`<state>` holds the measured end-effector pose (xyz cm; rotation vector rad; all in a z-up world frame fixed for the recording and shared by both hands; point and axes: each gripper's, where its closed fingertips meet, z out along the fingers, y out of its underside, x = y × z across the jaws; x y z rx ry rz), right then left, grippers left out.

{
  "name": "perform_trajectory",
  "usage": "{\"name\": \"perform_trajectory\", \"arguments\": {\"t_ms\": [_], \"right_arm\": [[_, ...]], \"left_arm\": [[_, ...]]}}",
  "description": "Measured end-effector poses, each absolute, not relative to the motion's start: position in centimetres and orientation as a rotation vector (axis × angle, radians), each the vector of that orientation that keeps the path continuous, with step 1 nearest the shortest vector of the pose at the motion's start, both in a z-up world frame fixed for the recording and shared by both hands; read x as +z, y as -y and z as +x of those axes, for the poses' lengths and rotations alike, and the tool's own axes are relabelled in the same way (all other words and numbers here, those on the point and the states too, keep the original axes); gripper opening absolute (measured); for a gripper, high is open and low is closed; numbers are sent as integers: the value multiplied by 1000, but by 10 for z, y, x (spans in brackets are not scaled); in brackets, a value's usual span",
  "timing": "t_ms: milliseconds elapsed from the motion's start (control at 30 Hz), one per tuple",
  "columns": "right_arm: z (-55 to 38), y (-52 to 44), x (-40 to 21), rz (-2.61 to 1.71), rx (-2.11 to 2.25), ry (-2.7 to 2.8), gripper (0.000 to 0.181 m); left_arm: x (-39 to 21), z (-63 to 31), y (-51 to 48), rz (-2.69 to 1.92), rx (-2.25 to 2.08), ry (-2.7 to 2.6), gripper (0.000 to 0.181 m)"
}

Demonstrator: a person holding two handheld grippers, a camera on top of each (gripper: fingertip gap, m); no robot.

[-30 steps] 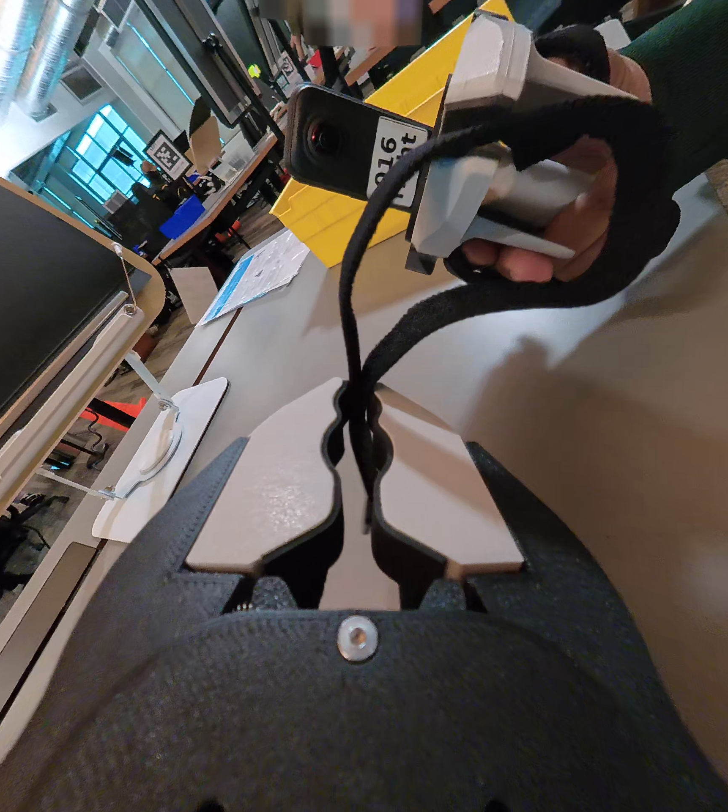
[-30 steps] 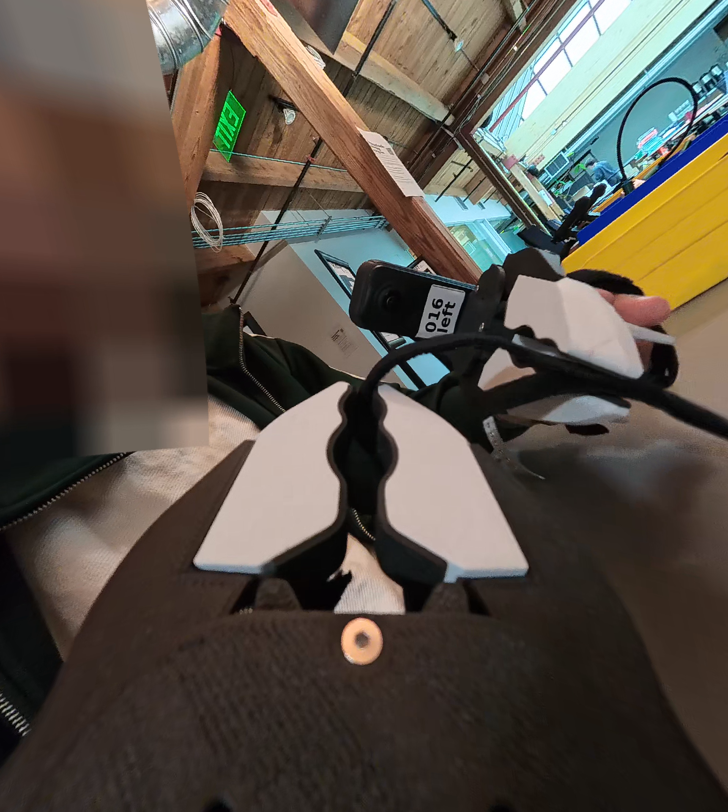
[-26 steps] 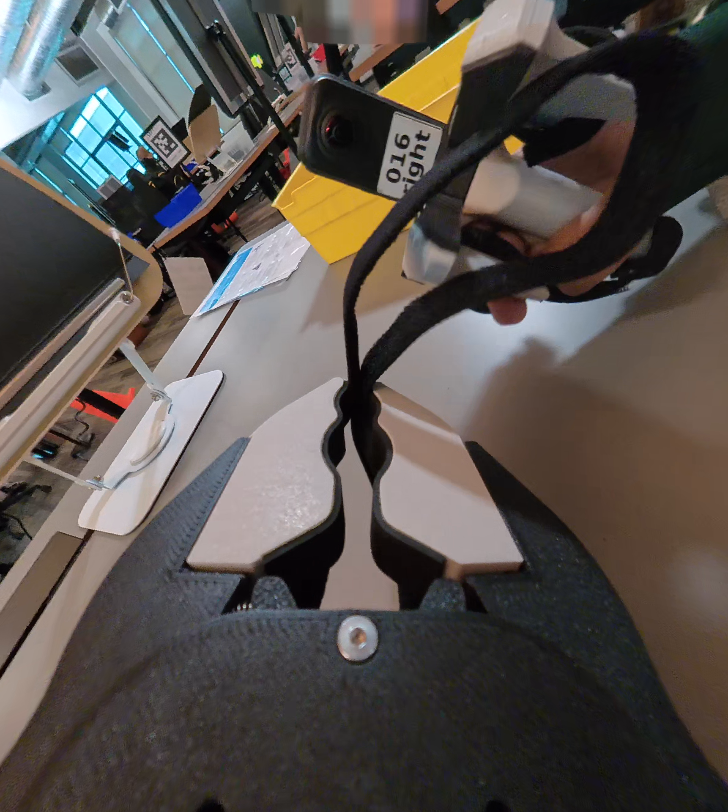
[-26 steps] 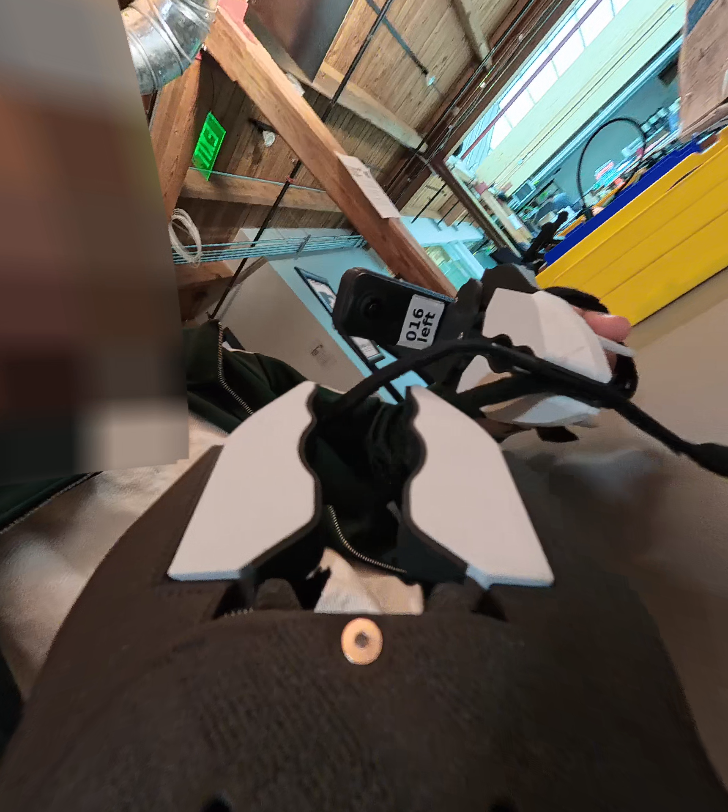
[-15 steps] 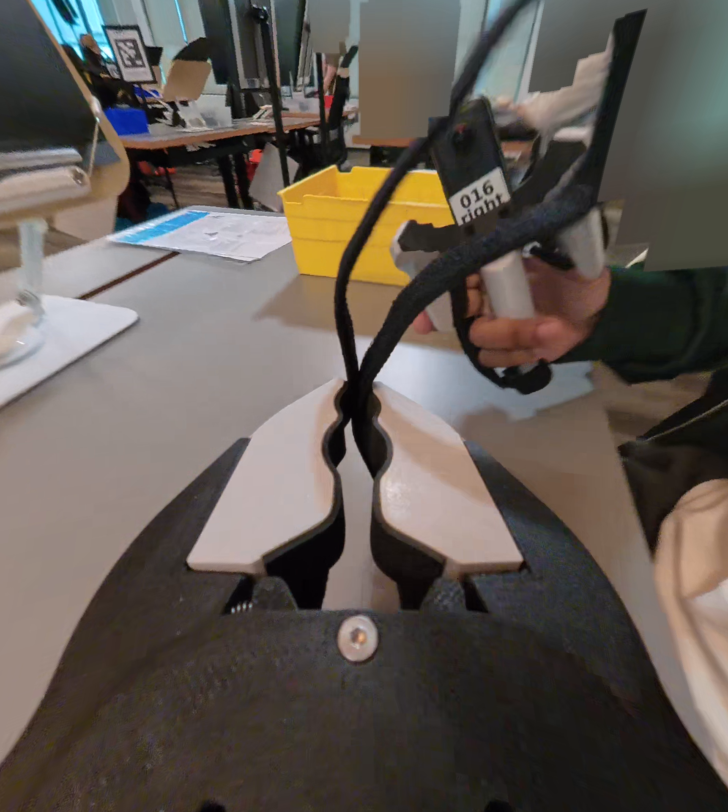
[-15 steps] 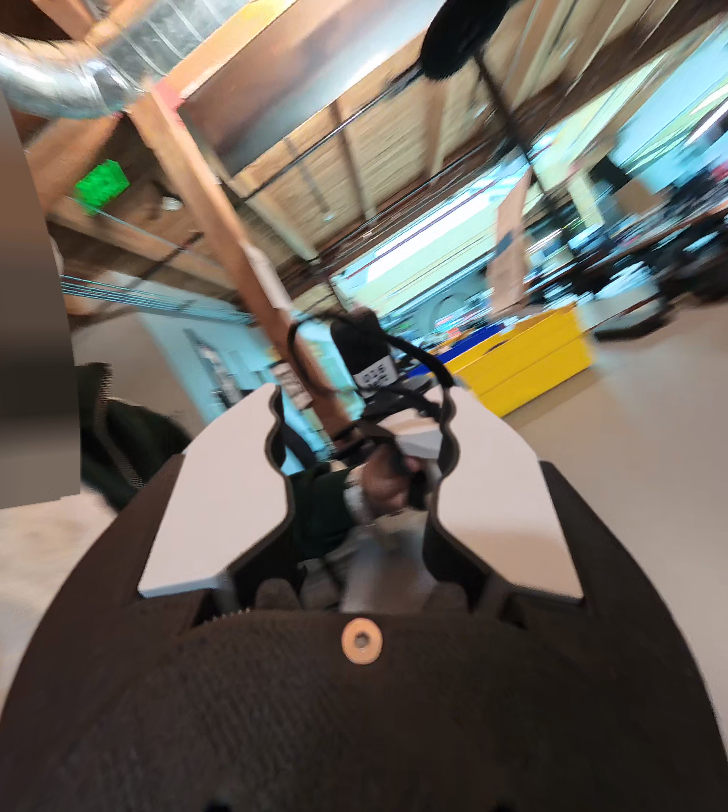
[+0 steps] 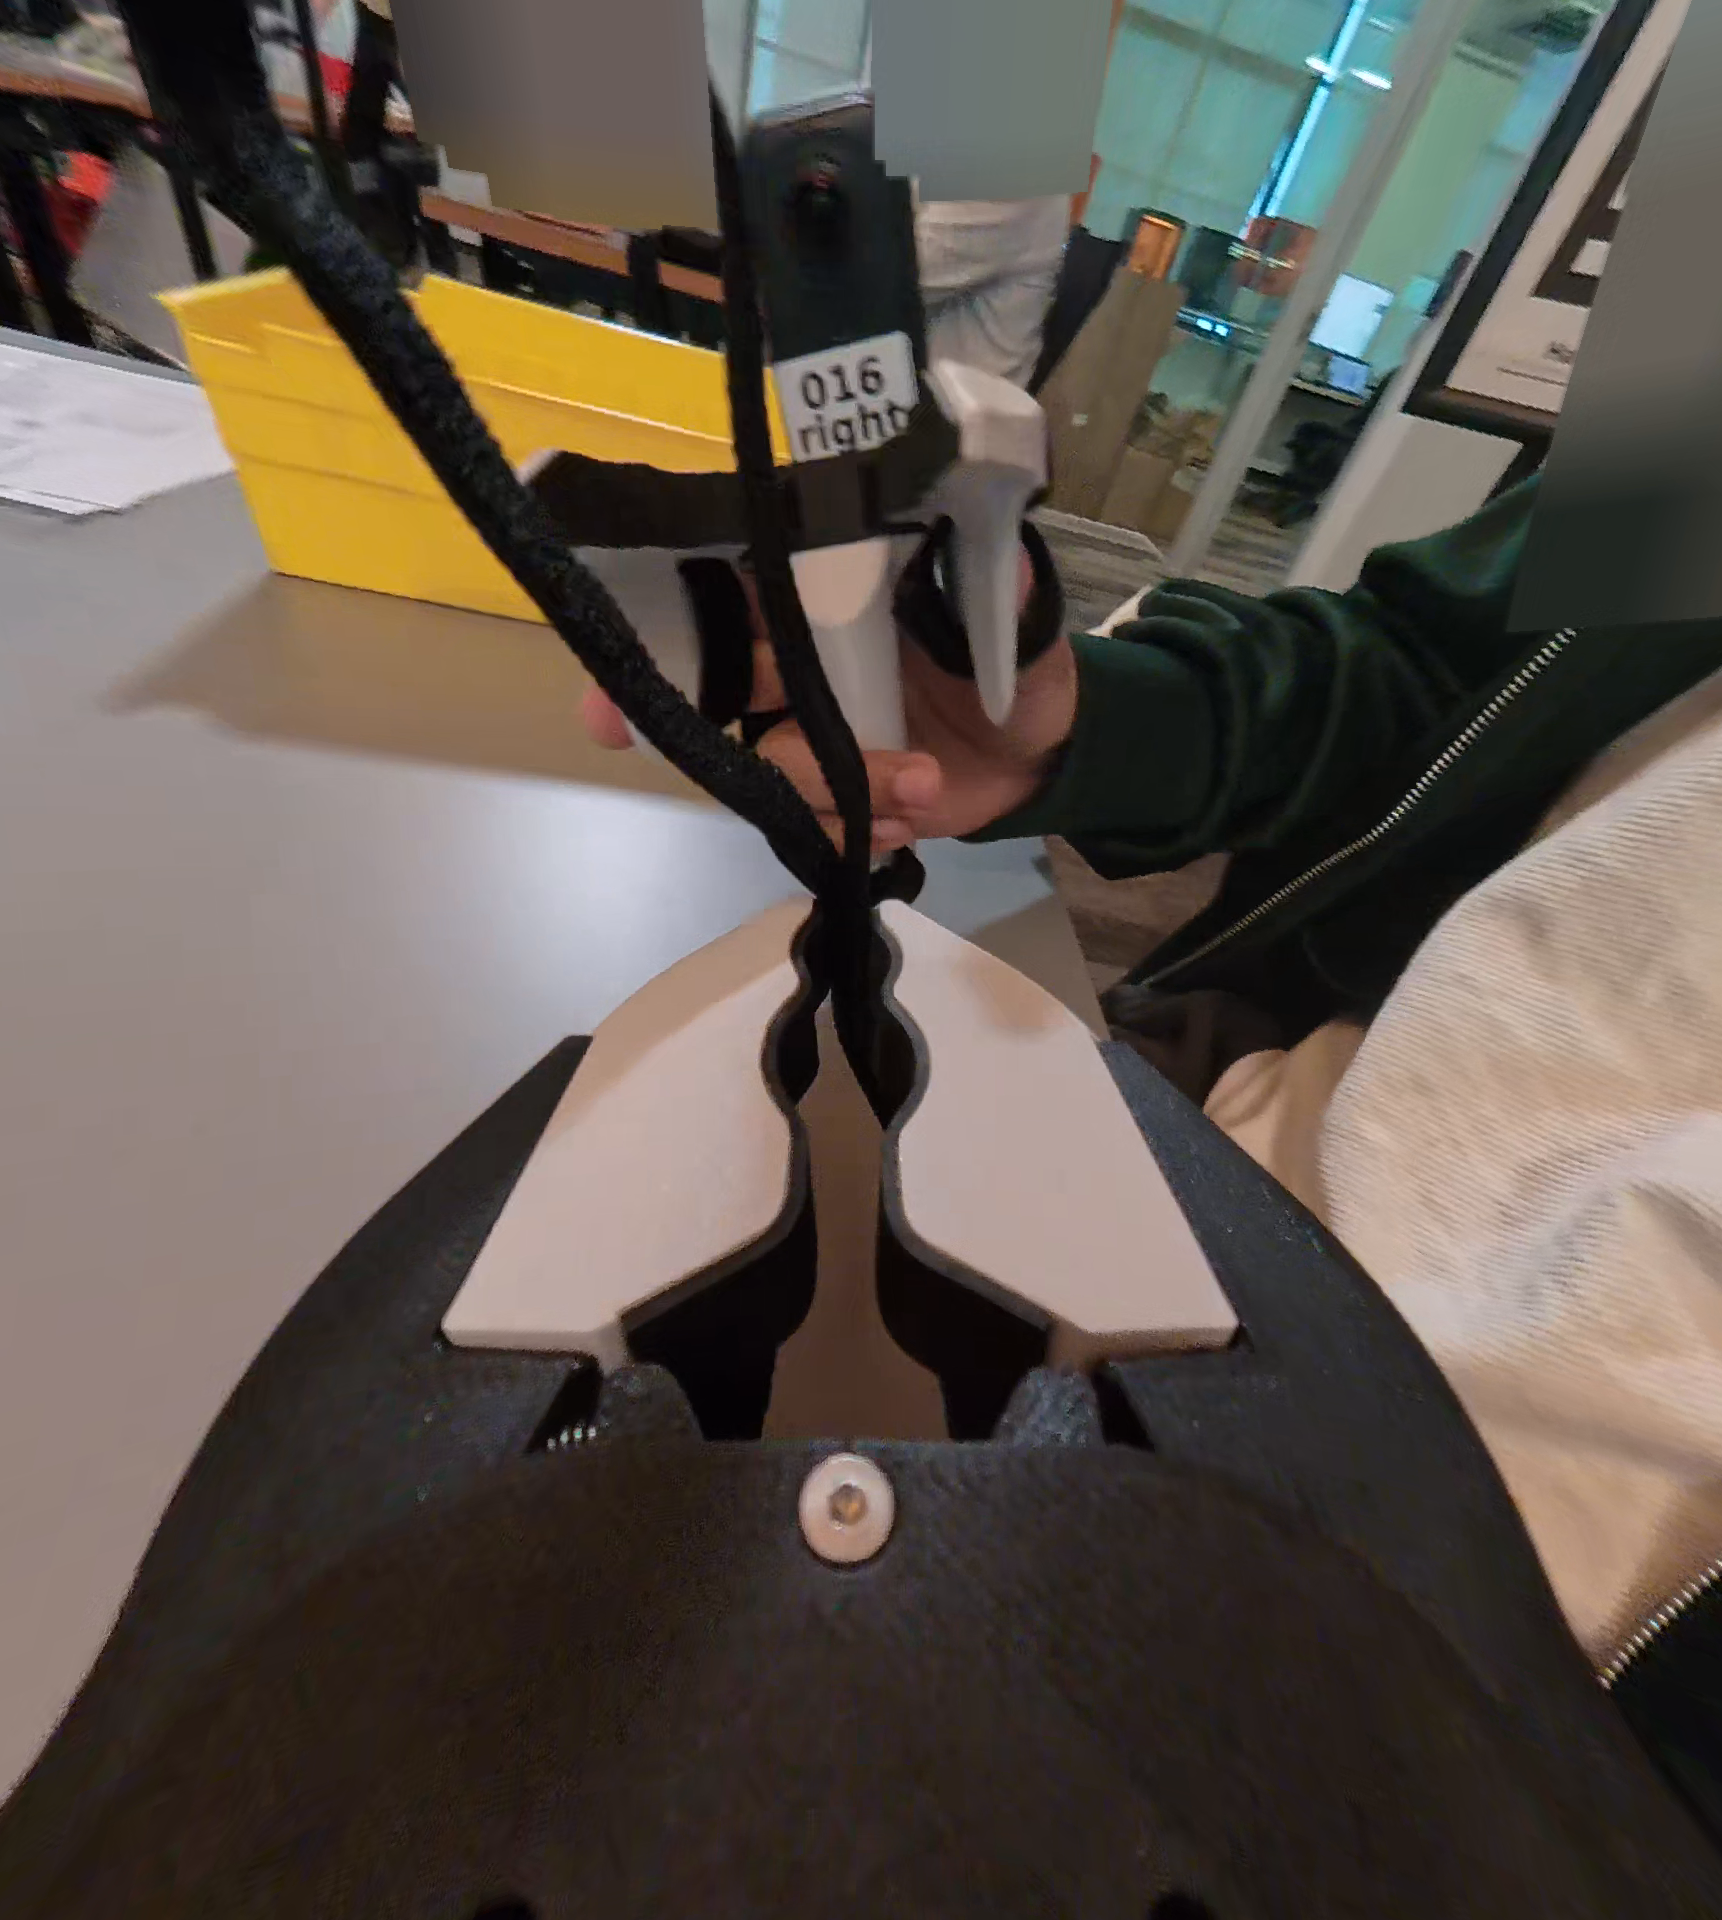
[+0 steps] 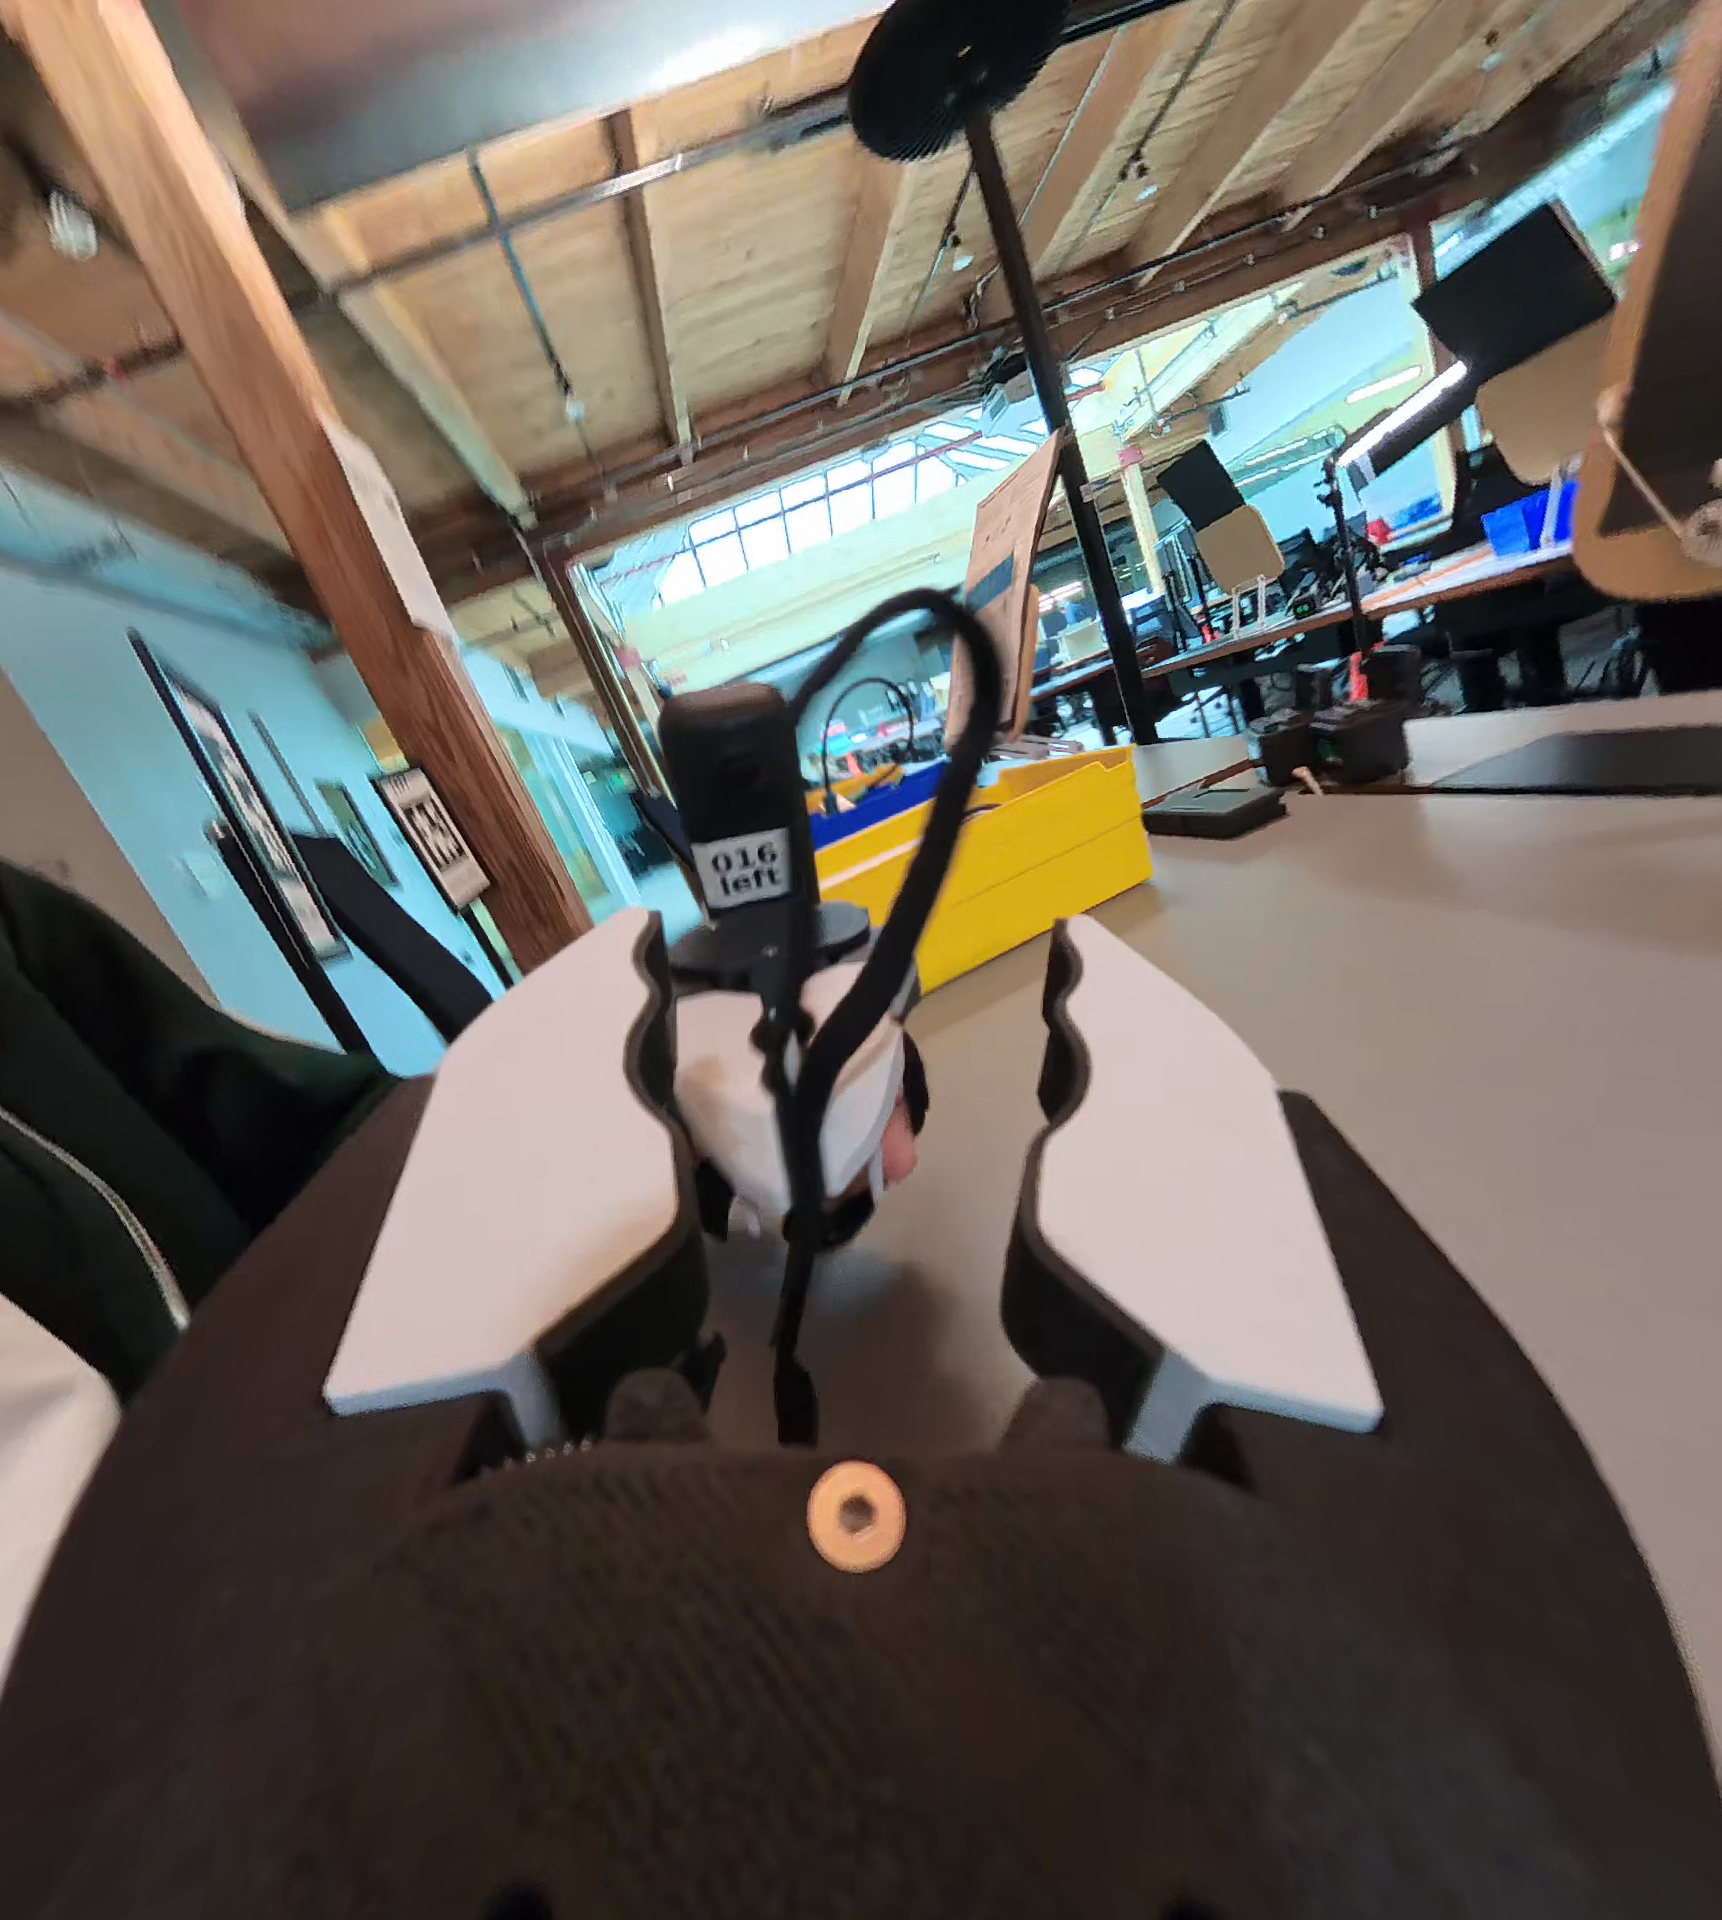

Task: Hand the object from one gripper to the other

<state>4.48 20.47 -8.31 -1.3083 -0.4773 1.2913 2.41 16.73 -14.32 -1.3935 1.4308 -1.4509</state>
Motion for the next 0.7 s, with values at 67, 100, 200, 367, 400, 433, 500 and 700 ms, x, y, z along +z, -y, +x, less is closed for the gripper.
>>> {"name": "perform_trajectory", "arguments": {"t_ms": [67, 100, 200, 367, 400, 433, 500, 700], "right_arm": [[48, -207, -84, -1322, 1341, 440, 69], [47, -207, -84, -1326, 1359, 436, 69], [41, -203, -85, -1336, 1375, 465, 70], [36, -197, -84, -1338, 1363, 503, 58], [37, -197, -83, -1336, 1362, 502, 53], [39, -197, -82, -1335, 1361, 498, 47], [44, -199, -80, -1328, 1356, 475, 44], [47, -195, -77, -1307, 1378, 495, 16]], "left_arm": [[-147, 27, -159, -1401, -1479, -1467, 4], [-149, 28, -156, -1407, -1490, -1485, 5], [-157, 33, -149, -1423, -1483, -1527, 5], [-163, 38, -141, -1431, -1480, -1567, 5], [-163, 39, -140, -1431, -1481, -1570, 5], [-163, 39, -139, -1430, -1483, -1573, 5], [-165, 39, -137, -1435, -1485, -1583, 5], [-165, 40, -136, -1435, -1498, -1585, 5]]}}
